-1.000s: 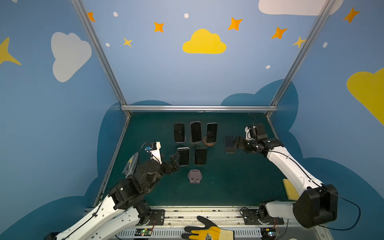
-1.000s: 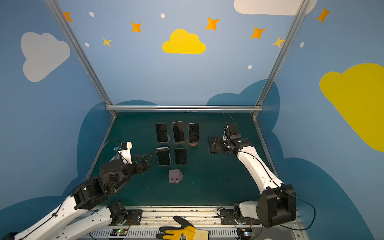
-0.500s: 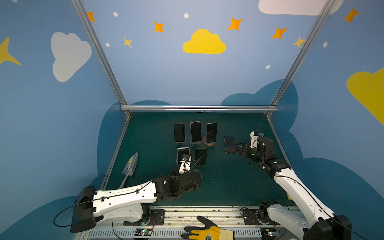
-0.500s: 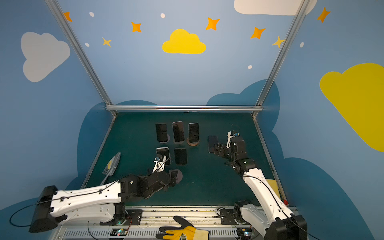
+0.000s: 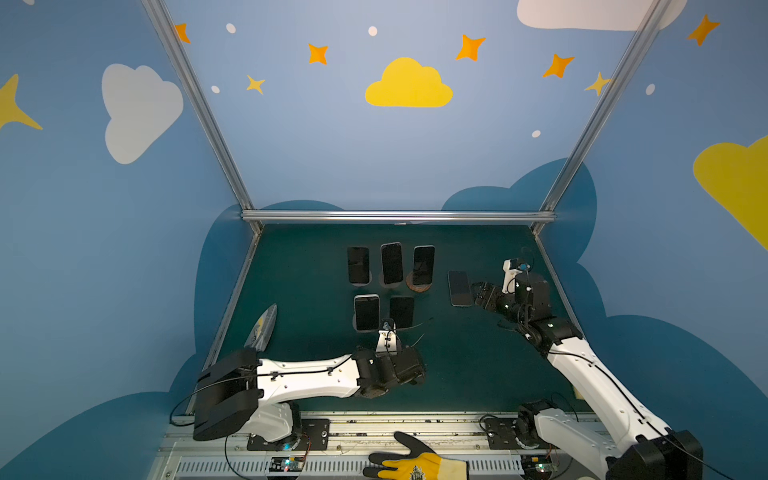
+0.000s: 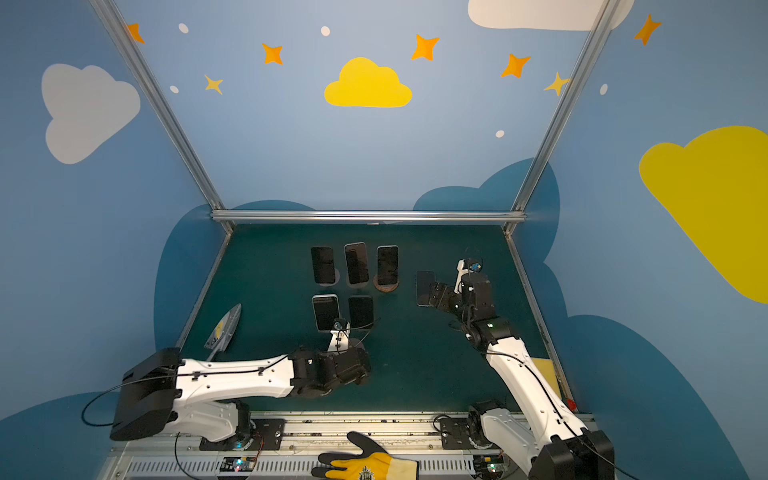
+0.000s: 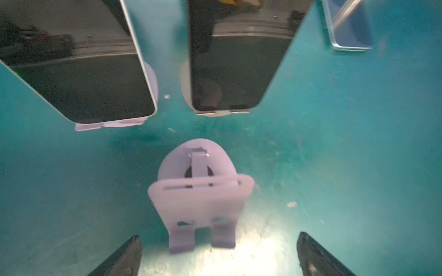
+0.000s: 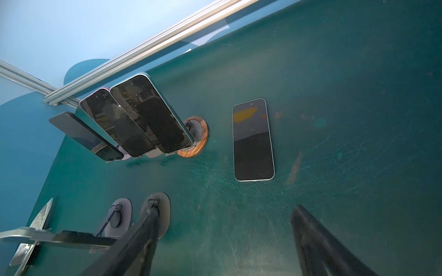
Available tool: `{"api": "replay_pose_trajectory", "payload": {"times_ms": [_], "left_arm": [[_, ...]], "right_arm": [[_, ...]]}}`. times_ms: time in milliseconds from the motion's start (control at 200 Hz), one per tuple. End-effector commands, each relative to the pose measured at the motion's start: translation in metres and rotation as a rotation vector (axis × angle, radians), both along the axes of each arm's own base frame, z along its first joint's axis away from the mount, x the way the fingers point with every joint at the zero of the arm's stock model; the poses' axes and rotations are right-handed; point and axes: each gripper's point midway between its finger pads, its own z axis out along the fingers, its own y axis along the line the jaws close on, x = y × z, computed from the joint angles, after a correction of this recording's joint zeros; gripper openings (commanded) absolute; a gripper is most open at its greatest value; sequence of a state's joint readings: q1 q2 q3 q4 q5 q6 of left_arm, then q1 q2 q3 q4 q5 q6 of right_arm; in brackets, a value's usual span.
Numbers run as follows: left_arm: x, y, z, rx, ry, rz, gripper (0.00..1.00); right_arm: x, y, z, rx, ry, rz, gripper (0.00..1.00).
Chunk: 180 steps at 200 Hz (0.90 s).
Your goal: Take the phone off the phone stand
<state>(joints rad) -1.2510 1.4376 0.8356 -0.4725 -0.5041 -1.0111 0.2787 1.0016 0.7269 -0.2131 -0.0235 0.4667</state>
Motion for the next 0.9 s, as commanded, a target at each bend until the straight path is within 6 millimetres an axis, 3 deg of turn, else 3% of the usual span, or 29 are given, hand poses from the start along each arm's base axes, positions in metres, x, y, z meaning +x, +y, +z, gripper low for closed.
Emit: {"api": "replay_pose_trajectory", "payload": {"times_ms": [0,135,335,456,601,896], "left_arm": [[0.009,0.021,-0.004,0.070,-0.053,0.112,1.00],[0.019,0.008,-0.005,0.083,-0.094,0.093,1.00],[0.031,0.012,-0.017,0.132,-0.105,0.113,0.96],[0.037,0.007,-0.021,0.118,-0.118,0.092,0.89],[0.039,0.007,-0.023,0.140,-0.103,0.084,0.73],[0.039,0.012,-0.029,0.159,-0.084,0.050,0.67]], "right_arm": [[0.003,0.001,-0.003,0.003,-0.005,0.001,0.87],[0.005,0.001,-0.006,-0.003,0.006,-0.003,0.86],[0.004,0.001,-0.005,0.003,0.004,-0.002,0.86],[0.004,-0.002,-0.003,-0.007,-0.007,-0.017,0.86],[0.004,-0.005,-0.001,-0.017,-0.014,-0.028,0.86],[0.000,-0.015,0.008,-0.045,-0.058,-0.060,0.86]]}}
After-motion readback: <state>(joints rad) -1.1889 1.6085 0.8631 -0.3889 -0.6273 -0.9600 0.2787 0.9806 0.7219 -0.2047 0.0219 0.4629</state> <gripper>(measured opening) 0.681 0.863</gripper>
